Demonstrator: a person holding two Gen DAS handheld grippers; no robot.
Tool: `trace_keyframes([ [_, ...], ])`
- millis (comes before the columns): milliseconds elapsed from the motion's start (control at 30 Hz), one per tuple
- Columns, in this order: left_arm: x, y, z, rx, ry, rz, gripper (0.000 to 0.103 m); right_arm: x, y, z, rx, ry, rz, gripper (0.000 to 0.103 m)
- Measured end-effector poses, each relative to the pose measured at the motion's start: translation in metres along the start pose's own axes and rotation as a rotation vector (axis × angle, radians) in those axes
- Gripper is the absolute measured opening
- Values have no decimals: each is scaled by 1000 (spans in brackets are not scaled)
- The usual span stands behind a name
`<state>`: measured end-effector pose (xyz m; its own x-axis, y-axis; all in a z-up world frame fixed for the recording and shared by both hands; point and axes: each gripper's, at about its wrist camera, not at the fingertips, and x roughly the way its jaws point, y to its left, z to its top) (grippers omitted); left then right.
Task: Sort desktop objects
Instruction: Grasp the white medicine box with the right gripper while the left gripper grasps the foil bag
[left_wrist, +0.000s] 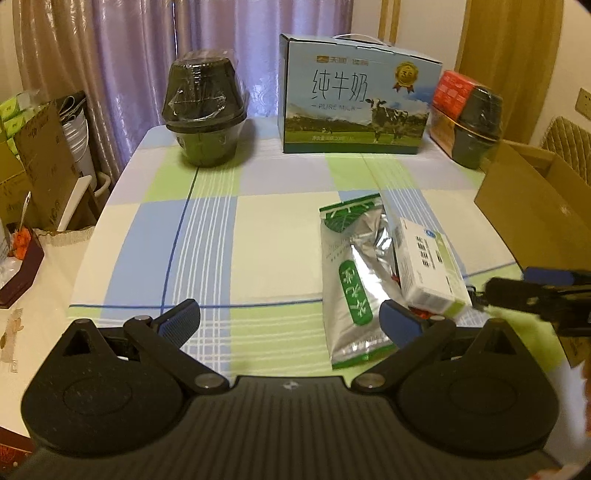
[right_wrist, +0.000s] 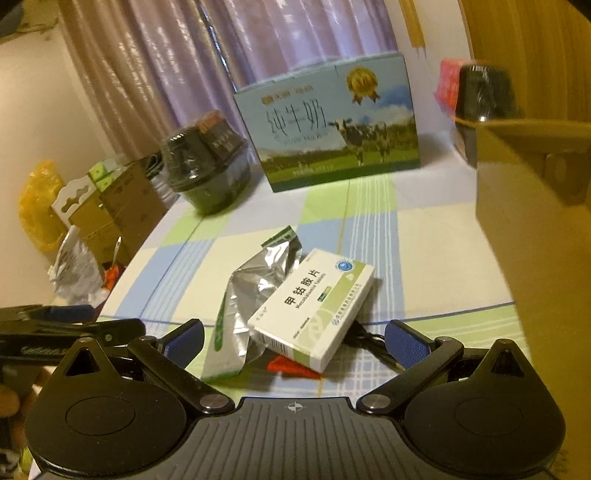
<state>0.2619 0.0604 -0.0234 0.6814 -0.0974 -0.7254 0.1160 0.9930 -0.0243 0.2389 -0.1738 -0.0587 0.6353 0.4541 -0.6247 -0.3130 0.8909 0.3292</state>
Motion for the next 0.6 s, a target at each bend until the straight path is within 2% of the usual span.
trace_keyframes([
  [133, 7, 0, 6, -9, -26, 47, 101, 29, -2, 5, 27, 36, 0, 101],
  [267, 15, 2, 12, -59, -30, 38, 101, 56, -3, 5, 46, 69, -30, 101],
  [433, 22, -1, 16, -54, -27, 27, 101, 74, -4, 2, 38, 94, -57, 101],
  [533, 27, -1, 15, -63, -15, 18, 101, 72, -6, -4, -4, 96, -55, 80],
  [600, 29, -2, 14, -68, -5, 8, 101, 67, -9, -6, -17, 90, -64, 76],
])
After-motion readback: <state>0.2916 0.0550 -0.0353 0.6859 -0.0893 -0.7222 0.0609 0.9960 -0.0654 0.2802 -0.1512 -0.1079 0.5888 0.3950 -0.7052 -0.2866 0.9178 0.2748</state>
